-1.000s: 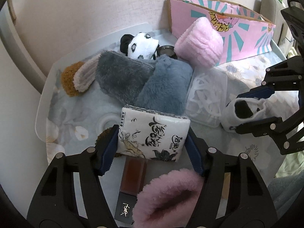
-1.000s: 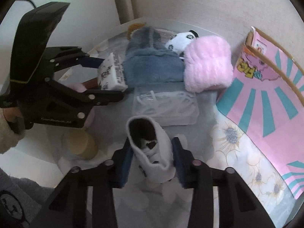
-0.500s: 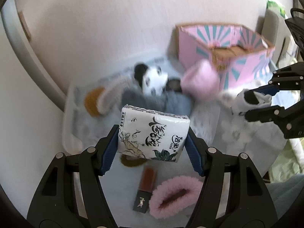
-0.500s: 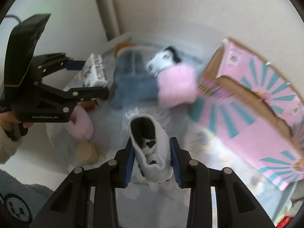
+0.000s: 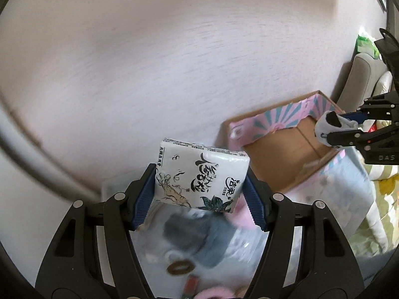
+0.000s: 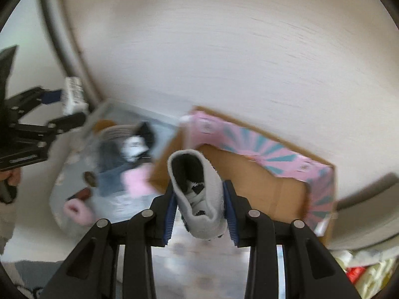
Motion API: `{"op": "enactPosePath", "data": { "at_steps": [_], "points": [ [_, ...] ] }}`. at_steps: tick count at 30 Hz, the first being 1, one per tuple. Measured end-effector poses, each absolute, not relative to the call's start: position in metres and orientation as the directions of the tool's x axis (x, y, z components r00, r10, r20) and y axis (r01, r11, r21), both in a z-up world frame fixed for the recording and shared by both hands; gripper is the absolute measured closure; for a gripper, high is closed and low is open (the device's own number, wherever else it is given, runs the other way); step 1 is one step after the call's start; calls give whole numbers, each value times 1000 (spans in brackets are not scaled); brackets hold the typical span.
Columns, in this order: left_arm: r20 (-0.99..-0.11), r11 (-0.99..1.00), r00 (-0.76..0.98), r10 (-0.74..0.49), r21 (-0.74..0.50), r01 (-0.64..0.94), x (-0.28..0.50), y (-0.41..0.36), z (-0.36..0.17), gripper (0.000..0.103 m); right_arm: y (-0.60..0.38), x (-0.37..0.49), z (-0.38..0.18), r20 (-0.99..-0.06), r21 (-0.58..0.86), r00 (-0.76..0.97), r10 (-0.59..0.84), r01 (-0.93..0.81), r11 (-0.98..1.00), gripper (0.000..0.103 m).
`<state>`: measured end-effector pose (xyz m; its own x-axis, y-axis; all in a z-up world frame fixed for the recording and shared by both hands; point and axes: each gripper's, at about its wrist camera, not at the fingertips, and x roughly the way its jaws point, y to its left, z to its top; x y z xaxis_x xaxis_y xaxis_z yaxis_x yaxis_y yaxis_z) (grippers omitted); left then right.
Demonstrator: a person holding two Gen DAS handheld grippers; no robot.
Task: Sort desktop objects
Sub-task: 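Carry both items into the pink cardboard box and open both tools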
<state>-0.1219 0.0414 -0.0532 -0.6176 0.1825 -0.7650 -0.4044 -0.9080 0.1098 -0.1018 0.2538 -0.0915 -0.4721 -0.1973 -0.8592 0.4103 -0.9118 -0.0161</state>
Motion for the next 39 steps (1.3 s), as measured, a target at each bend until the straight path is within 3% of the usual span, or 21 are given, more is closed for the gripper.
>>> {"op": "enactPosePath", "data": {
  "at_steps": [11,27,29,30,31,33,39],
  "points": [
    [-859,-895,-463,217,14,-446,-188,149,-101,40,340,-169,-146,-948,43,-304,-94,170,-985,70],
    [-911,-914,-378,165,2,-405,-207,174,-147,39,366,-194,-188,-969,65,-222,-109,198,-978,70],
    [-910,-916,-380,165,1,-400,-207,174,-146,37,366,-197,-190,-970,62,-216,-108,209,-976,69],
    [-909,-920,-384,159,5,-392,-207,173,-144,23,364,-198,-191,-973,39,-213,-86,217,-975,62],
    [-910,-924,-387,147,13,-382,-208,172,-143,0,362,-200,-191,-976,13,-211,-61,222,-975,58],
    [-903,-930,-410,130,32,-366,-209,170,-137,0,359,-202,-191,-976,-40,-218,-10,227,-973,44],
    [-877,-929,-465,118,68,-363,-206,160,-116,0,368,-203,-175,-960,15,-270,-70,200,-980,41]
  ]
}}
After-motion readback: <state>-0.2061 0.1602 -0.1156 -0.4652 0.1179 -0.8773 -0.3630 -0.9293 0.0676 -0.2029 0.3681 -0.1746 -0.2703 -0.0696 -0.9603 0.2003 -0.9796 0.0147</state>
